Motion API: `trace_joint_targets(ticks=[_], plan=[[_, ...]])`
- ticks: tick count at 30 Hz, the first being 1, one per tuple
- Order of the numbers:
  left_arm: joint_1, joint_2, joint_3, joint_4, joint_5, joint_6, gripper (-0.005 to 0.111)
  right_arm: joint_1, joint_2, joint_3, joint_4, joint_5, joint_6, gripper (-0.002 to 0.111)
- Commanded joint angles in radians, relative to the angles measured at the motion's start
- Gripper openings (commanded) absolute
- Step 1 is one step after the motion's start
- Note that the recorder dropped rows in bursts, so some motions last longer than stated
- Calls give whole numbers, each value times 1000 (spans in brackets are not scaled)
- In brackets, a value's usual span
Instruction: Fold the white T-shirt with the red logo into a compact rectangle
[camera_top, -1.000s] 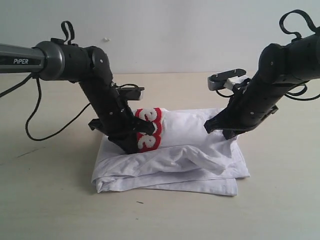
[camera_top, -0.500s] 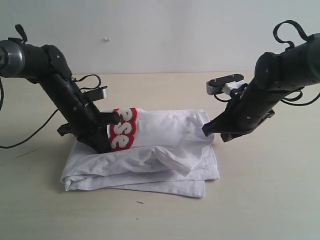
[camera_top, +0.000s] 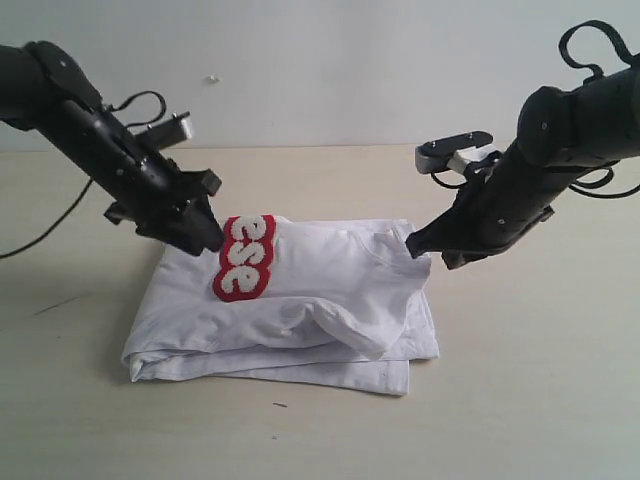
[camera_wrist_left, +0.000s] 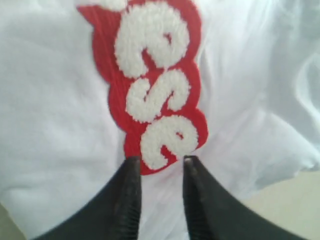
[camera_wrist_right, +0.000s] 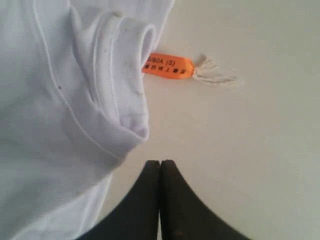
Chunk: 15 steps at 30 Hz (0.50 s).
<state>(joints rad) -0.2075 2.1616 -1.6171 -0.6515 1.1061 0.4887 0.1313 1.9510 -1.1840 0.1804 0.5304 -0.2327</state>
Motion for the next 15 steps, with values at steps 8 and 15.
trace_joint_targets(ticks=[8,15], plan=[[50,-280,10,-8,-116,1,0,-3,-269,50,-68,-160,24,0],[68,-589,353,43,-287,6,0,-3,-513,252,-57,-337,47,0]])
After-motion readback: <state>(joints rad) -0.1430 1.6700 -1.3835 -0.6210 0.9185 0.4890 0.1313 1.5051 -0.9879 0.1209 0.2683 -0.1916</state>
